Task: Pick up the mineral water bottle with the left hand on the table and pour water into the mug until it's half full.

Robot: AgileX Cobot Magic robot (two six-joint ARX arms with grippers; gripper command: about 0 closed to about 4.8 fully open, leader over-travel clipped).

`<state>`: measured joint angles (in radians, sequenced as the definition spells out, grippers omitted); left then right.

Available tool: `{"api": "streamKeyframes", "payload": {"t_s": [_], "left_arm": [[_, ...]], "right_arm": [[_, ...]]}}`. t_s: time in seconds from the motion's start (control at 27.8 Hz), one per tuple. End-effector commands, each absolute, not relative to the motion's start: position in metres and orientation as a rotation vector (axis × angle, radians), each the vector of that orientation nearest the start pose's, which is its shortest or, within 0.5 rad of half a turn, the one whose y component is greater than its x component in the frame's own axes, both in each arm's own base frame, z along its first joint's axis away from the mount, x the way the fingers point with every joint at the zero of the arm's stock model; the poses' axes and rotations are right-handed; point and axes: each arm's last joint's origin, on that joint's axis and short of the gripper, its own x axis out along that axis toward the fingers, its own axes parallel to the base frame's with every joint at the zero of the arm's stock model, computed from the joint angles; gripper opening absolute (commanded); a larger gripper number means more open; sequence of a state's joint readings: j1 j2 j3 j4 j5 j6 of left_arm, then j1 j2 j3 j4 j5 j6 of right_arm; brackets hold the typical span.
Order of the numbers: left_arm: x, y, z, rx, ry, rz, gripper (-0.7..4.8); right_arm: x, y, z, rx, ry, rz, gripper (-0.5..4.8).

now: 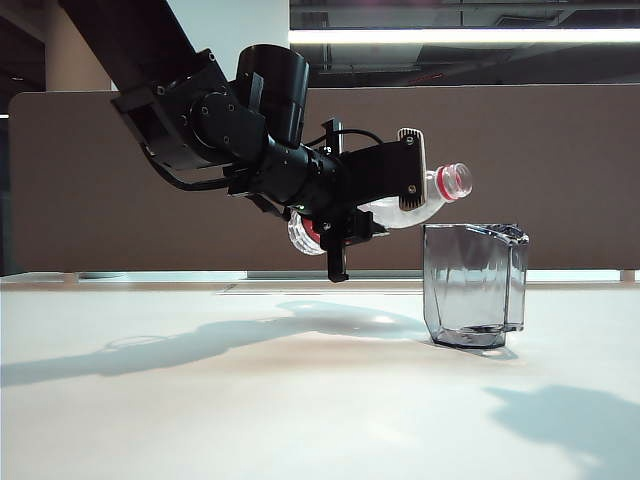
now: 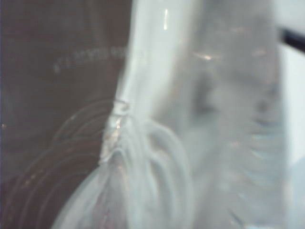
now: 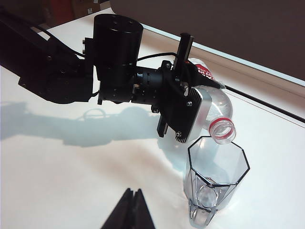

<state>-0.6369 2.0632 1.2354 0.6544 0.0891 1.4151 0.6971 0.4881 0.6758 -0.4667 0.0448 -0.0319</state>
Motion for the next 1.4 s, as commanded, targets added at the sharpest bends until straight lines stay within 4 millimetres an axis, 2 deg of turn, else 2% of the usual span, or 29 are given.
{"api": "streamKeyframes", "payload": {"t_s": [0.04, 0.32, 1.4], "left_arm": [[0.3609, -0.2713, 0.1947, 1.392, -0.468, -0.65, 1.2], [0.361, -0.2712, 0.1952, 1.479, -0.508, -0.63, 1.2], [0.3667, -0.2636, 0.1953, 1.542, -0.516, -0.603, 1.2]], "right_arm": [[0.0844, 0.0691, 0.3088, -0.127, 0.234, 0.655, -0.06], [0.0843, 0.0691, 0.3089, -0.127, 0.234, 0.656, -0.05], [0.084, 0.0695, 0.3087, -0.125, 0.235, 0.674, -0.05]]}}
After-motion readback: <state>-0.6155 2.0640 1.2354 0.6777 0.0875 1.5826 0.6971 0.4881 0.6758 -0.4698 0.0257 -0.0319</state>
